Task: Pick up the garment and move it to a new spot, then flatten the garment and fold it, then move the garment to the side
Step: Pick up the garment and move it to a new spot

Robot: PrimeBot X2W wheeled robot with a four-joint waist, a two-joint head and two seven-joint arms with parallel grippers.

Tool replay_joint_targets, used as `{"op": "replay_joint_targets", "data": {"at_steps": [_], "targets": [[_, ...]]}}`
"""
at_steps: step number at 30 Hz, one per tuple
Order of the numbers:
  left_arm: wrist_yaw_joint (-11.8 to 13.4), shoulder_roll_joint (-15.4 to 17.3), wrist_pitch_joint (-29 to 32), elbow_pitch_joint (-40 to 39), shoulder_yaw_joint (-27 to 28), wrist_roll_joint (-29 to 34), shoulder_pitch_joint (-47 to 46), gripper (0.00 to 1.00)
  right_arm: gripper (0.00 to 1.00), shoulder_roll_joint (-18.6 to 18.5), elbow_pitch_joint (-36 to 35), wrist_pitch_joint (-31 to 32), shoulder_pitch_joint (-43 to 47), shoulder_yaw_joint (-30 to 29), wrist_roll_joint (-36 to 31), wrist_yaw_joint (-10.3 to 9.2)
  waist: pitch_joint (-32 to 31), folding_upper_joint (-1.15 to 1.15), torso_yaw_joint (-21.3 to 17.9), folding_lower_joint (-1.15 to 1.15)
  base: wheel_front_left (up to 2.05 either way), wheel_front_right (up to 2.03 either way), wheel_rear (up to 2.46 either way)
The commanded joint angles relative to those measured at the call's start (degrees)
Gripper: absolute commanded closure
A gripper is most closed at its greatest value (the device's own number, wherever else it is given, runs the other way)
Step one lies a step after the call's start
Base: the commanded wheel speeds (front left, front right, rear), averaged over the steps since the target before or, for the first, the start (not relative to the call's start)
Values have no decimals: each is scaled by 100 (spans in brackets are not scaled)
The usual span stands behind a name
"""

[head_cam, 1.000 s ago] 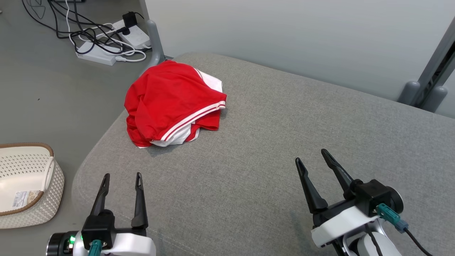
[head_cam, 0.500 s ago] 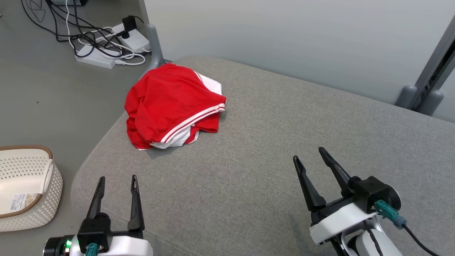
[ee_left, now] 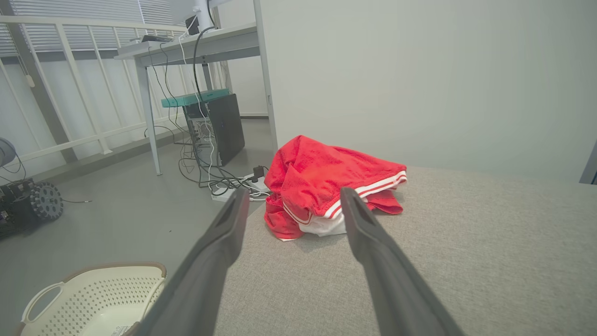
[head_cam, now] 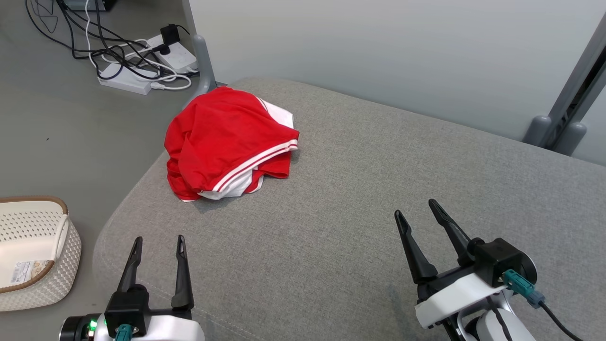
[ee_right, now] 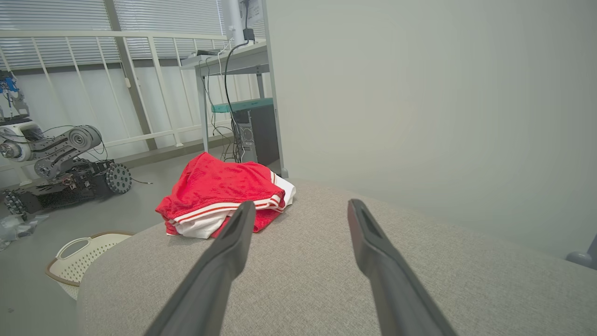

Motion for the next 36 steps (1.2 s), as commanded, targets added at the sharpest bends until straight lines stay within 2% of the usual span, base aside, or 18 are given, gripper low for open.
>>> {"op": "replay_joint_targets", "data": {"at_steps": [1,14,22,27,28,33,36], "targets": [[-24,14,-24,11,11,32,-23,0,0,-37,-21,-9,52,-2,19,-2,6,0,2,0,0,0,0],[-69,16,-24,191,152,-207,-275,0,0,-40,-136,-9,18,-231,-274,-2,336,0,14,0,0,0,0],[-291,147,-24,409,579,-393,-916,0,0,-42,-376,-9,-212,-399,-714,-2,1148,0,-314,0,0,0,0],[-701,461,47,936,802,-733,-1727,0,0,-42,-516,2,-513,-413,-1006,-2,1716,0,-510,0,0,0,0],[-701,461,47,936,802,-733,-1727,0,0,-42,-516,2,-513,-413,-1006,-2,1716,0,-510,0,0,0,0],[-1176,857,651,1528,969,-1192,-2754,0,0,-45,-675,78,-690,-398,-1205,-2,2110,0,-608,0,0,0,0],[-1365,967,1091,1953,1066,-1534,-3333,0,0,-67,-753,113,-758,-389,-1276,-2,2276,0,-664,0,0,0,0]]}}
